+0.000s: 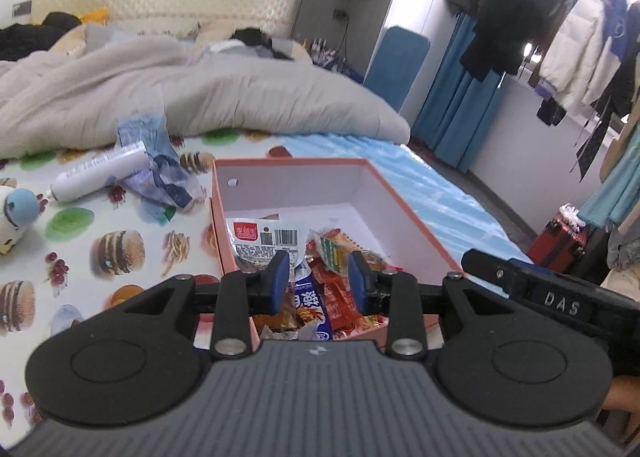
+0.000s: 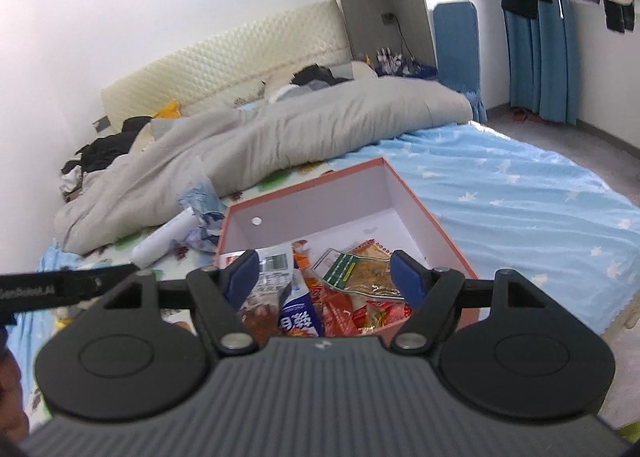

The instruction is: Organize snacks

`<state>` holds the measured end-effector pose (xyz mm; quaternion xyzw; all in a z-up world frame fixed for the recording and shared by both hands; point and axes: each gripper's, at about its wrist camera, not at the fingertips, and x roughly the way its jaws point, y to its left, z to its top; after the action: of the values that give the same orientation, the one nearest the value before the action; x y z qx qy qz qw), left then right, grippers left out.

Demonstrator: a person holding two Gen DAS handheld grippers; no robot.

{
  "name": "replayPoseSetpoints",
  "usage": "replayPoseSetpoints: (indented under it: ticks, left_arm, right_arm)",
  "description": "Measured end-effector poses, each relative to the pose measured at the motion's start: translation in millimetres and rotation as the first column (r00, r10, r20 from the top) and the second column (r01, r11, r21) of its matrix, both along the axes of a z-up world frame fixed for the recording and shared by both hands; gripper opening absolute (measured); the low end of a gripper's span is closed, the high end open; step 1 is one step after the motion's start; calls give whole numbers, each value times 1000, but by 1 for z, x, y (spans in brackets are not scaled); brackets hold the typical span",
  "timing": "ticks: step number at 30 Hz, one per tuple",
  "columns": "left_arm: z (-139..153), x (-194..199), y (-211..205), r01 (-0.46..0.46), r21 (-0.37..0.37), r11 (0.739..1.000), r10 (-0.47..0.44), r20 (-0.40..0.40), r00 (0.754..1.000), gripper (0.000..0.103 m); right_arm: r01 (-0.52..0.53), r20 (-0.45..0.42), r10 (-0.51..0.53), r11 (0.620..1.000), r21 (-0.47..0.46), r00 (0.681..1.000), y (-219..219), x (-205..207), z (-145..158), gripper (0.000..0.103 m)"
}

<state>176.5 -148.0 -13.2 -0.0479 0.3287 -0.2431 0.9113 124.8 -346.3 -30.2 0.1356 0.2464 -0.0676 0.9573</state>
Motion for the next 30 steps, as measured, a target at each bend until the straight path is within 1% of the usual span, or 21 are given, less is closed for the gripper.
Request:
replayPoseSetpoints:
  ticks: [2,5,8,10,11,12,13,14,15,18,22,23,24,26,28,30]
  left_arm:
    - [9,-16,6,-1,-17,1000,2,19,1000,37]
    - [20,-37,13,1,-16,1000,0,45,999,37]
    - [27,-55,18,1,-19,1000,0,55,998,37]
    - [29,-66,22,-5,-20,1000,6,56,998,39]
    - [29,-71,23,-9,-22,1000,10,54,998,47]
    - [29,-76,25,-13,-24,1000,14,52,999,60]
    - [29,-81,26,-17,-22,1000,18,51,999,66]
    - [29,-85,26,-22,-19,1000,23,55,998,76]
    - [28,-90,27,-26,-13,1000,27,60,998,83]
    - [26,-100,27,-30,8,1000,30,55,998,96]
    - [20,-108,31,-46,31,998,44,43,998,101]
    - [19,-109,33,-48,29,998,47,38,998,101]
    - [18,-108,34,-51,26,998,50,35,998,102]
    - [15,-107,36,-55,25,998,54,28,998,102]
    - [14,-105,36,-59,34,998,58,25,998,102]
    - [14,-107,35,-63,47,997,62,34,998,102]
  right_arm:
    - [-2,14,3,1000,-7,1000,5,-13,6,74]
    - [-11,34,12,1000,-16,999,13,-31,14,74]
    - [-12,55,13,1000,-26,998,18,-48,20,74]
    - [-19,59,21,999,-27,998,22,-58,22,74]
    - [-20,59,22,999,-31,998,24,-62,22,74]
    - [-22,60,24,999,-35,998,25,-65,23,74]
    - [-25,62,27,999,-38,998,26,-68,23,74]
    - [-25,64,28,999,-40,998,27,-72,23,74]
    - [-25,65,28,999,-42,997,29,-75,22,74]
    - [-19,69,22,999,-50,997,30,-84,20,74]
    - [-7,75,10,999,-52,997,29,-92,17,74]
    - [-9,76,13,998,-54,997,30,-93,16,81]
    - [-17,80,22,998,-56,997,30,-94,15,93]
    - [-13,85,19,997,-70,996,33,-94,13,103]
    - [7,83,0,996,-84,997,34,-95,10,103]
    - [3,83,3,997,-71,997,32,-96,8,103]
